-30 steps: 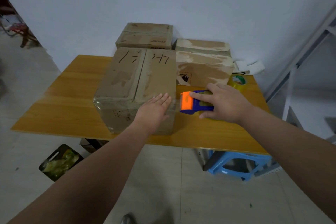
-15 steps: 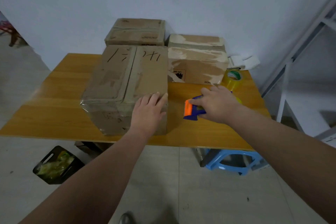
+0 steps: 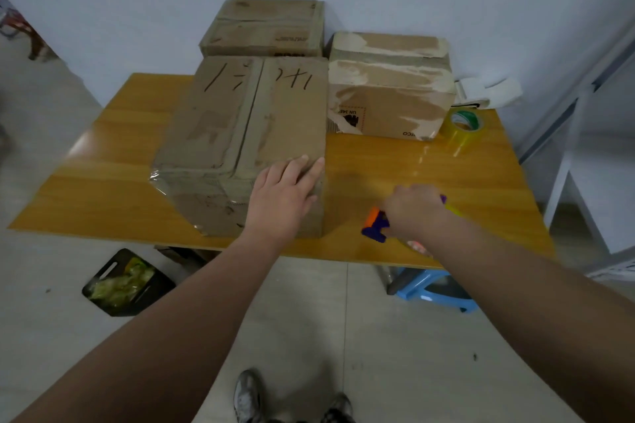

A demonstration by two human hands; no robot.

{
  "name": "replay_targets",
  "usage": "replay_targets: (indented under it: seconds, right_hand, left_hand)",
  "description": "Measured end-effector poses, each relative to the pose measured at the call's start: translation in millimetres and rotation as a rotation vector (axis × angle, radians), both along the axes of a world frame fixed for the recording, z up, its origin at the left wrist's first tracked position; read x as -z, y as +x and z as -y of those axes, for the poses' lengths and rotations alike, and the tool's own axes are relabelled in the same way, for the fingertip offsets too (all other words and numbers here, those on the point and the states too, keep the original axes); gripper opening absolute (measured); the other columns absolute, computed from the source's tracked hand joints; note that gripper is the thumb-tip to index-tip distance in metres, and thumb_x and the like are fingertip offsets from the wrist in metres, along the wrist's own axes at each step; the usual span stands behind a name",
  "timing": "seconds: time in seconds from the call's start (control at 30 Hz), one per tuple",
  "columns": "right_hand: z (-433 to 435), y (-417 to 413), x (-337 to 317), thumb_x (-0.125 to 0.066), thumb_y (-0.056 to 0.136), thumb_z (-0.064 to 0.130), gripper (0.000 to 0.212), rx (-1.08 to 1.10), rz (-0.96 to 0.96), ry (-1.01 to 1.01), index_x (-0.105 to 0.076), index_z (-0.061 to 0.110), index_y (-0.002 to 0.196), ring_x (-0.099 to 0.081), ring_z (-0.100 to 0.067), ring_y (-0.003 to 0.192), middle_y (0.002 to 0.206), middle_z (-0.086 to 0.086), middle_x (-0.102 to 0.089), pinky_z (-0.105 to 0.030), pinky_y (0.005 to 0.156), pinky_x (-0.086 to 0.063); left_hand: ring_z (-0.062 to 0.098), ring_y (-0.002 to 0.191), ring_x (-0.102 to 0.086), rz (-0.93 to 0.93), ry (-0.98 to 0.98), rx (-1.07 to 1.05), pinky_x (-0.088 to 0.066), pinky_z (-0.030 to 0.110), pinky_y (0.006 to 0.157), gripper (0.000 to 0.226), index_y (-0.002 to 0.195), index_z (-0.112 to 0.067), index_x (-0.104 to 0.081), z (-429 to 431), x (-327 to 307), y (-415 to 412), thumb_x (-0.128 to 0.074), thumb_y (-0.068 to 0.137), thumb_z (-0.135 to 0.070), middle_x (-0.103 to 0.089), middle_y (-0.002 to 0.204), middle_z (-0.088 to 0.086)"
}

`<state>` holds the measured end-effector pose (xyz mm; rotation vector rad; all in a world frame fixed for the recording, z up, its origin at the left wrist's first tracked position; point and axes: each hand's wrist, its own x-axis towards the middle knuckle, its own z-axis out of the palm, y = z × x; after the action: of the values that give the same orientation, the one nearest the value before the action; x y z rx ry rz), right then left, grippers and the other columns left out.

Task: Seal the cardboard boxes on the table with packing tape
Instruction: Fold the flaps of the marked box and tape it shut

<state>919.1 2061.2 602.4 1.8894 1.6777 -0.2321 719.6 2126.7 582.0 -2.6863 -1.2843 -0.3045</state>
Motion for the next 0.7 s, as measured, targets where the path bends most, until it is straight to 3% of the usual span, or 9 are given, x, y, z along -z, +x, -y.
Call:
replay_targets:
  seconds: [0.1, 0.17, 0.3, 0.33, 0.37, 0.4, 0.43, 0.47, 0.7]
  right_hand:
    - [14.0, 27.4, 27.4, -0.048, 0.091, 0.056, 0.051, 0.34, -0.432, 0.198, -0.043, 0.031, 0.135, -0.056, -0.028, 0.097, 0.114, -0.007, -0.054, -0.04, 0.08, -0.05]
    - [14.8, 36.7, 46.8, -0.05, 0.092, 0.053, 0.063, 0.515, -0.671, 0.331, -0.032, 0.025, 0.146, -0.055, -0.03, 0.109, 0.13, -0.01, -0.054, -0.04, 0.089, -0.048]
    - [6.8, 36.1, 73.7, -0.056, 0.09, 0.05, 0.088, 0.959, -1.036, 0.542, -0.004, 0.015, 0.152, -0.047, -0.037, 0.121, 0.146, -0.015, -0.04, -0.04, 0.085, -0.042]
    - [4.0, 35.8, 80.6, -0.059, 0.089, 0.048, 0.089, 1.088, -1.084, 0.563, -0.008, 0.009, 0.151, -0.046, -0.039, 0.122, 0.144, -0.019, -0.041, -0.042, 0.086, -0.041]
    - [2.0, 34.9, 86.7, -0.06, 0.089, 0.047, 0.079, 1.164, -1.095, 0.567, -0.027, 0.002, 0.145, -0.05, -0.04, 0.116, 0.133, -0.023, -0.049, -0.044, 0.085, -0.042]
    - [0.9, 34.3, 94.4, -0.059, 0.089, 0.048, 0.058, 1.204, -1.085, 0.562, -0.052, 0.0, 0.12, -0.056, -0.04, 0.1, 0.109, -0.025, -0.059, -0.045, 0.079, -0.044]
    - [1.2, 33.2, 101.6, -0.056, 0.09, 0.05, 0.045, 1.226, -1.081, 0.563, -0.058, 0.004, 0.088, -0.056, -0.036, 0.08, 0.081, -0.02, -0.057, -0.044, 0.069, -0.043]
    - [2.5, 32.0, 107.9, -0.053, 0.091, 0.051, 0.049, 1.238, -1.073, 0.555, -0.05, 0.008, 0.068, -0.05, -0.032, 0.066, 0.066, -0.014, -0.048, -0.042, 0.063, -0.04]
    - [-2.1, 22.7, 145.2, -0.033, 0.099, 0.049, 0.056, 1.17, -0.869, 0.526, -0.038, 0.012, 0.057, -0.038, -0.023, 0.054, 0.057, -0.008, -0.039, -0.037, 0.06, -0.034]
  left_hand:
    - [0.027, 0.124, -0.039, 0.026, 0.003, -0.014, -0.029, 0.041, 0.105, 0.059, 0.147, -0.029, -0.029, 2.0, 0.7, 2.8, -0.05, 0.093, -0.04, -0.043, 0.14, 0.004]
    - [0.029, 0.121, -0.043, 0.045, 0.009, -0.017, -0.032, 0.043, 0.103, 0.058, 0.144, -0.026, -0.036, 4.0, 0.2, 4.3, -0.053, 0.091, -0.039, -0.048, 0.136, 0.006]
    - [0.031, 0.116, -0.049, 0.075, 0.037, -0.019, -0.037, 0.045, 0.098, 0.056, 0.138, -0.021, -0.047, 5.9, -0.4, 6.9, -0.06, 0.087, -0.039, -0.054, 0.13, 0.008]
    - [0.031, 0.115, -0.05, 0.081, 0.046, -0.022, -0.038, 0.045, 0.096, 0.056, 0.136, -0.02, -0.049, 6.0, 0.0, 7.8, -0.062, 0.086, -0.039, -0.055, 0.129, 0.008]
    - [0.031, 0.114, -0.051, 0.088, 0.054, -0.025, -0.039, 0.046, 0.095, 0.056, 0.135, -0.019, -0.05, 6.1, 0.3, 8.5, -0.063, 0.085, -0.04, -0.056, 0.128, 0.009]
    - [0.032, 0.114, -0.052, 0.092, 0.06, -0.027, -0.04, 0.045, 0.095, 0.056, 0.134, -0.018, -0.051, 6.3, 0.5, 9.4, -0.064, 0.085, -0.042, -0.056, 0.128, 0.009]
    - [0.032, 0.114, -0.052, 0.093, 0.062, -0.03, -0.04, 0.045, 0.094, 0.057, 0.134, -0.018, -0.051, 6.7, 0.7, 10.3, -0.062, 0.085, -0.044, -0.057, 0.128, 0.009]
    - [0.032, 0.114, -0.052, 0.094, 0.061, -0.034, -0.04, 0.045, 0.094, 0.058, 0.134, -0.017, -0.051, 7.2, 0.6, 11.1, -0.06, 0.085, -0.047, -0.056, 0.128, 0.009]
    - [0.03, 0.115, -0.052, 0.093, 0.06, -0.044, -0.039, 0.044, 0.095, 0.06, 0.135, -0.017, -0.05, 8.3, 1.9, 11.7, -0.049, 0.089, -0.055, -0.056, 0.129, 0.009]
